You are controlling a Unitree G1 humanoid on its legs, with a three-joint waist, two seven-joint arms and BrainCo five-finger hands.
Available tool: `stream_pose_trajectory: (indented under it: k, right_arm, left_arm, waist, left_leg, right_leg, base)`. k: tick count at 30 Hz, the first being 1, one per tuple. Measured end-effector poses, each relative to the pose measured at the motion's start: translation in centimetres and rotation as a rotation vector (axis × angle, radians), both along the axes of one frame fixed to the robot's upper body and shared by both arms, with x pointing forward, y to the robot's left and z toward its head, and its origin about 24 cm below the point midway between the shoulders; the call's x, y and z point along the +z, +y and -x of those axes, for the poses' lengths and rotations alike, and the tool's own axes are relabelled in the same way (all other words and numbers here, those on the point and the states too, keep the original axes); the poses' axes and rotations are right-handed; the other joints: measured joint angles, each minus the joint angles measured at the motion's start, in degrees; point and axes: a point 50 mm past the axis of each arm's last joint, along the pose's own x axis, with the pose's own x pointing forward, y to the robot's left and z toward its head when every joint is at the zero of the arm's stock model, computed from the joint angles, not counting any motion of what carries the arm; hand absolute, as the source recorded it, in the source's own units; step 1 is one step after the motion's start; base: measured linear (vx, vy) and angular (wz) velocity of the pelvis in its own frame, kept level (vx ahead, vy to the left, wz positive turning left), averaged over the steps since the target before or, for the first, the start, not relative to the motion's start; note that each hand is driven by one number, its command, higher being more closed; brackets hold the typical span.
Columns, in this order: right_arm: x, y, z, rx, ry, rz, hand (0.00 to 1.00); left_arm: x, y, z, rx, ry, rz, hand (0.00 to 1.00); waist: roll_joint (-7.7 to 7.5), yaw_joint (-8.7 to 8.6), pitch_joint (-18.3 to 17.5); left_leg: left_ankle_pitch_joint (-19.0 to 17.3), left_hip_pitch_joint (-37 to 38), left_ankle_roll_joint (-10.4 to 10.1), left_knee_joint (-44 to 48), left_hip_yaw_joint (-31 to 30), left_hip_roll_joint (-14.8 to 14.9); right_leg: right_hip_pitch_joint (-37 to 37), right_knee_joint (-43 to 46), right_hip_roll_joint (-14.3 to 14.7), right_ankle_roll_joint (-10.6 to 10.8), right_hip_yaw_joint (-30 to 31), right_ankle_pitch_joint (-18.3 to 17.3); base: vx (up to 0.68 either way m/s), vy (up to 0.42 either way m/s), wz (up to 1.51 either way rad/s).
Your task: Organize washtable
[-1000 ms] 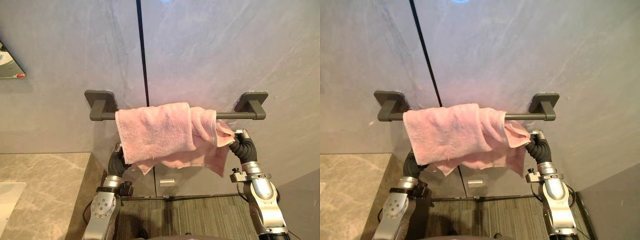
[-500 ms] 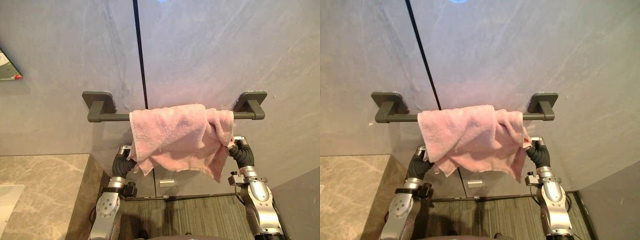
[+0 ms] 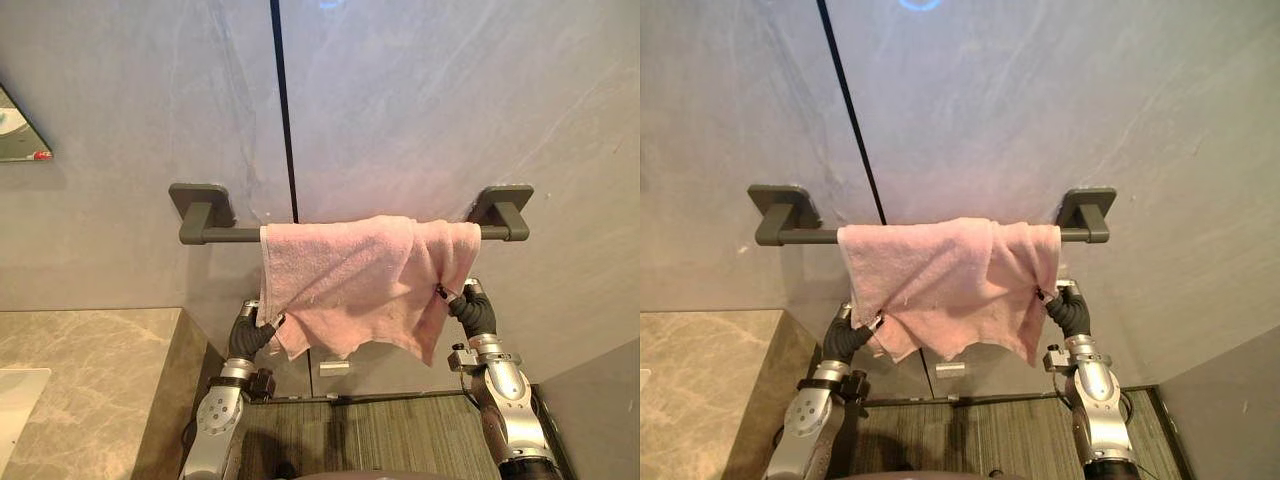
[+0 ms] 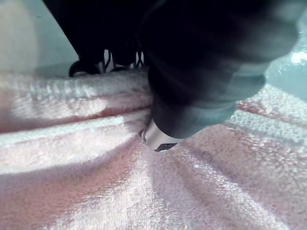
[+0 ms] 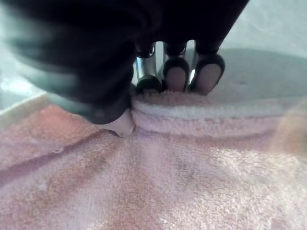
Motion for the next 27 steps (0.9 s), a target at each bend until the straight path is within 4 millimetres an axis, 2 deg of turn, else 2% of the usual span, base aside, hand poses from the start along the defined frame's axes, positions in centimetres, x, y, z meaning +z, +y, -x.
stream_pose_trajectory:
  k: [8,24,25,26,27]
  right_arm:
    - [-0.4,0.5,-0.2,0.018,0.012,0.027,1.0]
    - [-1.8,1.5,-0.4,0.041,0.062,0.052,1.0]
    - [-1.8,1.6,-0.4,0.042,0.064,0.057,1.0]
    - [-1.9,1.6,-0.4,0.043,0.067,0.067,0.0]
    - [-2.1,1.7,-0.4,0.042,0.078,0.073,0.0]
  left_arm:
    - [-0.6,0.2,0.0,0.009,0.02,0.0,1.0]
    - [-1.6,0.3,-0.5,0.009,0.057,-0.006,1.0]
    - [-1.6,0.3,-0.5,0.009,0.057,-0.006,0.0]
    - [-1.6,0.3,-0.5,0.01,0.06,-0.007,0.0]
    - [-1.9,0.3,-0.5,0.012,0.072,-0.008,0.0]
  waist:
    - [-0.13,0.06,-0.1]
    - [-1.33,0.1,-0.7]
    - [-1.39,0.11,-0.7]
    - [-1.49,0.1,-0.8]
    - [-1.53,0.1,-0.8]
  left_leg:
    - [0.0,-0.2,0.0,-0.4,-0.2,-0.4]
    - [0.0,-0.1,0.0,-0.4,-0.4,-0.5]
    - [0.0,-0.1,0.0,-0.4,-0.4,-0.5]
    - [0.0,0.0,0.0,-0.4,-0.4,-0.5]
    - [0.0,0.0,0.0,-0.4,-0.4,-0.5]
  right_leg:
    - [0.1,-0.7,-0.3,0.0,-0.1,0.0]
    - [0.9,-2.0,-0.4,0.1,-0.3,0.6]
    - [0.9,-2.0,-0.4,0.1,-0.3,0.6]
    - [0.9,-2.0,-0.4,0.1,-0.3,0.6]
    - [0.9,-2.0,-0.4,0.1,-0.3,0.6]
  base:
    - [0.0,0.0,0.0]
    - [0.0,0.0,0.0]
    - [0.0,0.0,0.0]
    - [0.0,0.0,0.0]
    - [0.0,0.0,0.0]
